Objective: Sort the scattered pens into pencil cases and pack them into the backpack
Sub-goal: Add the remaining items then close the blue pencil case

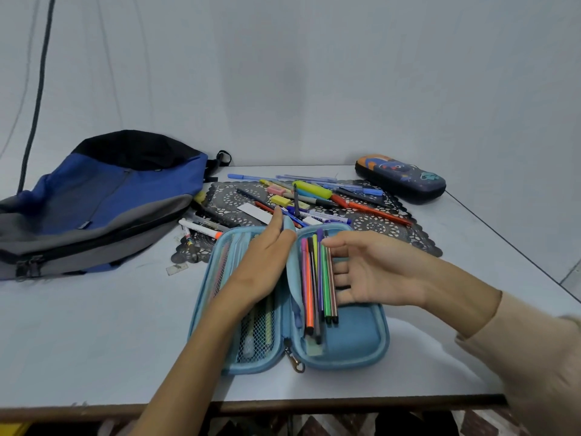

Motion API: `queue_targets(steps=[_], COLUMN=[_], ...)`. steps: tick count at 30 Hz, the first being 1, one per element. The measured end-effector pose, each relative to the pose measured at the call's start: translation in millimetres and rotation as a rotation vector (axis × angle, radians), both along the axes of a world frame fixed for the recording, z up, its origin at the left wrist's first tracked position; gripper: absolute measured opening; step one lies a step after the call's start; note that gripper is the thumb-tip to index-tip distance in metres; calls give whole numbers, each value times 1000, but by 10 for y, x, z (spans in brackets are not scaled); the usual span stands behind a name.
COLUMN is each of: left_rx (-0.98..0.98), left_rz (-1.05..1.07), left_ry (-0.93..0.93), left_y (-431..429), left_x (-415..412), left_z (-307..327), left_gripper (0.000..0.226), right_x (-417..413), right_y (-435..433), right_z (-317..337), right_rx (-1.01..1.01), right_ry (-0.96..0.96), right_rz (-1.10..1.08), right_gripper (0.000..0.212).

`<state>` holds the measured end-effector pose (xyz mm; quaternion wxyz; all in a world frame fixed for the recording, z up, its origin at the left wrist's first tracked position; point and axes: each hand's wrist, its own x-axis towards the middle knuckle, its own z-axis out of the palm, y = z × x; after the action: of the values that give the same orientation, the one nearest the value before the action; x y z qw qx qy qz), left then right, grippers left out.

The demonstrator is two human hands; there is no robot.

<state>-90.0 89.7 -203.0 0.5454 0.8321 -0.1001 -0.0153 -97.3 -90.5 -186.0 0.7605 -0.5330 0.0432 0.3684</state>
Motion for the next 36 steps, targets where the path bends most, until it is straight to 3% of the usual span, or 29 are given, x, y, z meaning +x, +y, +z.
queue_targets(steps=[4,8,11,15,18,21,24,26,29,32,36], left_rx=[1,-2,0,9,4,-36,-48,-52,-64,-65,-83], left_rz=[8,17,17,6,-3,0,1,-5,-13,-4,4], left_ry=[15,20,18,21,18,18,22,22,19,12,0], left_y=[5,-2,-16,-27,-56,-84,-79,-73,-70,-67,-82], left_x=[-16,-34,-38,-45,-68,-69,-48,-41,-33,-13,-6], left_z=[13,22,37,49,44,40,33,21,-3,-26,-32], left_gripper=[56,56,56,56,56,55,55,56,56,56,55], right_x=[-60,-132,-125,-114,-81,-51,-65,-93,-107,-35,173], right_y=[-81,-143,-177,-142,-91,0,48,6,-90,-75,84], right_z=[48,135,166,205,203,84,-95,-104,7,85,-81], right_rx=[75,32,-17,-136,-560,-1102,-1413,-1440,-1317,-1161,-1227], right_ry=[-13,-50,-59,-293,-693,-1118,-1201,-1192,-1113,-1134,-1207], right_rz=[31,-8,-81,-173,-117,343,690,784,822,605,471], right_gripper=[51,46,65,33,37,49,62,66,69,60,57])
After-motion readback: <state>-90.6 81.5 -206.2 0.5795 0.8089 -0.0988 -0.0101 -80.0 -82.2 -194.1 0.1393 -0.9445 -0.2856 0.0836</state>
